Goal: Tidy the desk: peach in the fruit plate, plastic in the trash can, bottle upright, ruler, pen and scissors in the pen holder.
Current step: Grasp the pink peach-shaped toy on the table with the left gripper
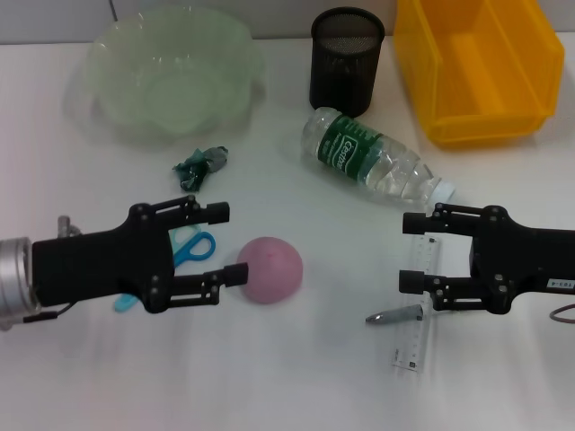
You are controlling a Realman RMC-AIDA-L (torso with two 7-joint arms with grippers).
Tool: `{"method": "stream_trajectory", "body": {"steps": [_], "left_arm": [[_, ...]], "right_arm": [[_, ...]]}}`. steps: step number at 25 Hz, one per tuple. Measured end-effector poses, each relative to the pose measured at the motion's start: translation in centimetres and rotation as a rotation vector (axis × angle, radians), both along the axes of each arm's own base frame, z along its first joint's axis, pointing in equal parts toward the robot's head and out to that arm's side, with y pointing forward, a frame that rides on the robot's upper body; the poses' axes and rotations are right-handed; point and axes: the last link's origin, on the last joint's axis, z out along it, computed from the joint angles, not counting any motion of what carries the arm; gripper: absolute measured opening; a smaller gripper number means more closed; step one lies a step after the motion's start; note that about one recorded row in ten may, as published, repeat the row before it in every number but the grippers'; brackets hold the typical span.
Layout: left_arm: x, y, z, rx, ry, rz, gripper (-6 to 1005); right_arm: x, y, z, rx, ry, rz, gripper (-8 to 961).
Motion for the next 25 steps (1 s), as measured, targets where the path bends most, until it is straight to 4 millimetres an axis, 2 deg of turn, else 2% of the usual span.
{"method": "stream_trajectory", "body": {"steps": [7,14,19,25], "left_arm": [[1.1,2.0,-0.7,0.029,0.053,-0.023,799],[1.8,3.5,-3.7,0.009,0.190,-0.025,799],[1.3,4.4,-5.2,0.026,0.297,-0.007,799],[0.9,4.6,-5.2,0.032,0.321,0.014,800]], "right_arm": [[0.4,0.0,0.4,0.004,-0.014,-0.008,768],[0.9,0.0,0.7,0.001,-0.035,-0.030,767],[1.1,-0.1,0.8,0.001,-0.038,-0.035,767],[1.1,-0.1,0.9,0.002,-0.043,-0.037,768]]}}
